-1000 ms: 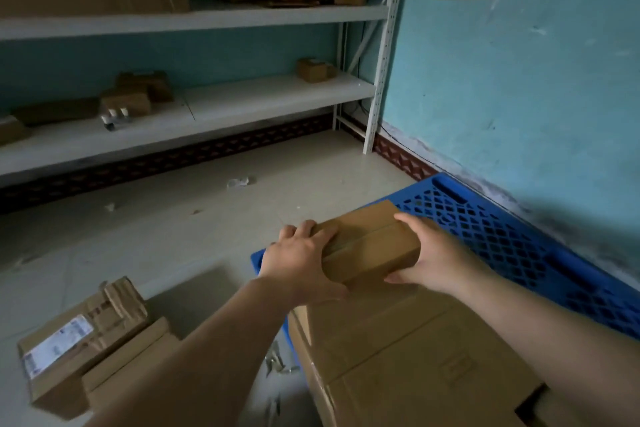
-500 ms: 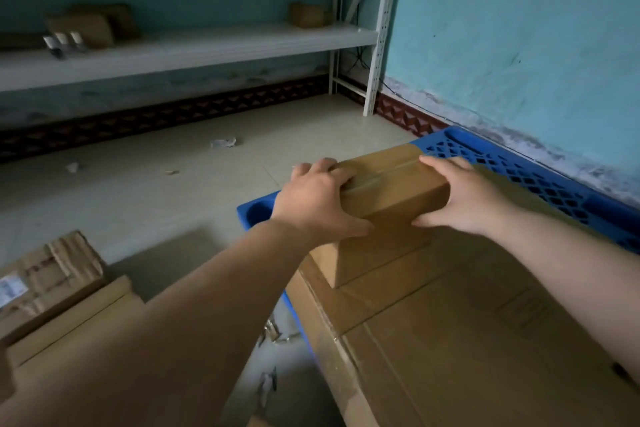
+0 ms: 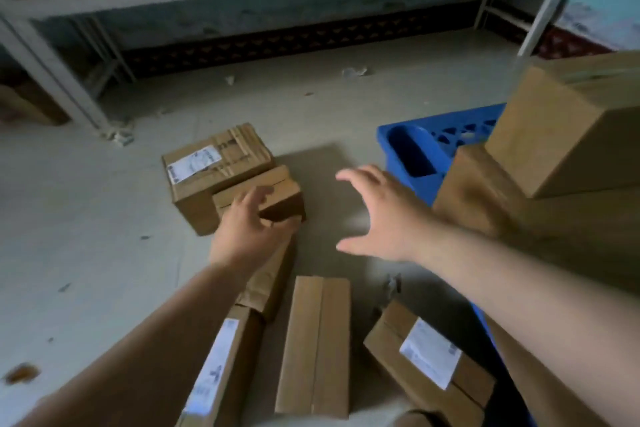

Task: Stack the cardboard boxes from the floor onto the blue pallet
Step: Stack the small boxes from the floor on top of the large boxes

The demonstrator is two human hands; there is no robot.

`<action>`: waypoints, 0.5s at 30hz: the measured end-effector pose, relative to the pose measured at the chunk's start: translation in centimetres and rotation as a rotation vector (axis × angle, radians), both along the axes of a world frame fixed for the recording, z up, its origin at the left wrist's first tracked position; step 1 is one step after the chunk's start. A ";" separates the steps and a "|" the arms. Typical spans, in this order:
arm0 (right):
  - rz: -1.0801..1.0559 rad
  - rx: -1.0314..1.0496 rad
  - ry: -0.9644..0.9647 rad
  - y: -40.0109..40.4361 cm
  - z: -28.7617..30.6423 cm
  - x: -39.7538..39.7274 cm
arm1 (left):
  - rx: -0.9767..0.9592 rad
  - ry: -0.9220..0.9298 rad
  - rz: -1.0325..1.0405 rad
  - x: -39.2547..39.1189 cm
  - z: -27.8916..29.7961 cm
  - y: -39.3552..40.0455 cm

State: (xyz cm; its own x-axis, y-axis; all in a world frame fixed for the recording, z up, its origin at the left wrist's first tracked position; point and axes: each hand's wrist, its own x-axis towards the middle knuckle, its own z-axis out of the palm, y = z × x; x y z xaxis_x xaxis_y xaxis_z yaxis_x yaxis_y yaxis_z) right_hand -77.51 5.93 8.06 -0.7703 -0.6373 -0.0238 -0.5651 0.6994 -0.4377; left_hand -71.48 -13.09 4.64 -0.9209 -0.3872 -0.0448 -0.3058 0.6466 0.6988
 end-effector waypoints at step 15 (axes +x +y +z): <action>-0.621 0.068 -0.696 -3.0 -19.0 5.5 | -0.202 -0.724 -0.038 8.9 -15.1 8.5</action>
